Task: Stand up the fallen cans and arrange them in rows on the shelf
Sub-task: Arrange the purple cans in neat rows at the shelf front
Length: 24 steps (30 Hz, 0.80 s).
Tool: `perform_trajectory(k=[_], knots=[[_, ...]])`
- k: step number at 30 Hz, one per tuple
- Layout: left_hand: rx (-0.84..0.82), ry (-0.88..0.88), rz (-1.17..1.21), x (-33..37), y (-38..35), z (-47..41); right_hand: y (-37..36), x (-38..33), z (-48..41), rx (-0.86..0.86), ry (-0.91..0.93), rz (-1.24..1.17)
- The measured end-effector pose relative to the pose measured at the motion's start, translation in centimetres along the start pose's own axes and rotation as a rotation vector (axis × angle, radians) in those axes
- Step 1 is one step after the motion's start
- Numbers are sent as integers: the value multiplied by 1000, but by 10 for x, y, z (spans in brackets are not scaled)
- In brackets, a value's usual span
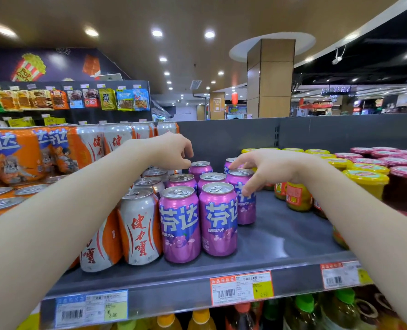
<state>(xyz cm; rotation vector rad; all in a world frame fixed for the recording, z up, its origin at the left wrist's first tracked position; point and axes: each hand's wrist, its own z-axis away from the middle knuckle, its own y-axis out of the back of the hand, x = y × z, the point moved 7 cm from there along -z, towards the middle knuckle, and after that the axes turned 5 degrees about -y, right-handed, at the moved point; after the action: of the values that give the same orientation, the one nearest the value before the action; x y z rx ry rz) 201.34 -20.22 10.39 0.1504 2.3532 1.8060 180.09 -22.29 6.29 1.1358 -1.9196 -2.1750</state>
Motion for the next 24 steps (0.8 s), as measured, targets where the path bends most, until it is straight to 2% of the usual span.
perform_trajectory(k=[6, 11, 16, 18, 20, 22, 24], knots=[[-67, 5, 23, -1, -7, -4, -1, 2, 0, -53, 27, -46], [-101, 17, 22, 12, -8, -13, -3, -3, -4, -113, -12, 60], [-149, 51, 13, 14, -16, -29, 7, 12, -10, -251, -101, -104], [-208, 72, -32, 12, -23, -33, 22, 18, -22, -164, -116, -233], [-259, 84, -80, 11, -29, -37, 39, 23, -40, 52, -142, -351], [-279, 80, -117, 14, -30, -41, 48, 27, -59, 258, -197, -280], [-304, 71, -136, 20, -30, -45, 47, 27, -78, 333, -231, -99]])
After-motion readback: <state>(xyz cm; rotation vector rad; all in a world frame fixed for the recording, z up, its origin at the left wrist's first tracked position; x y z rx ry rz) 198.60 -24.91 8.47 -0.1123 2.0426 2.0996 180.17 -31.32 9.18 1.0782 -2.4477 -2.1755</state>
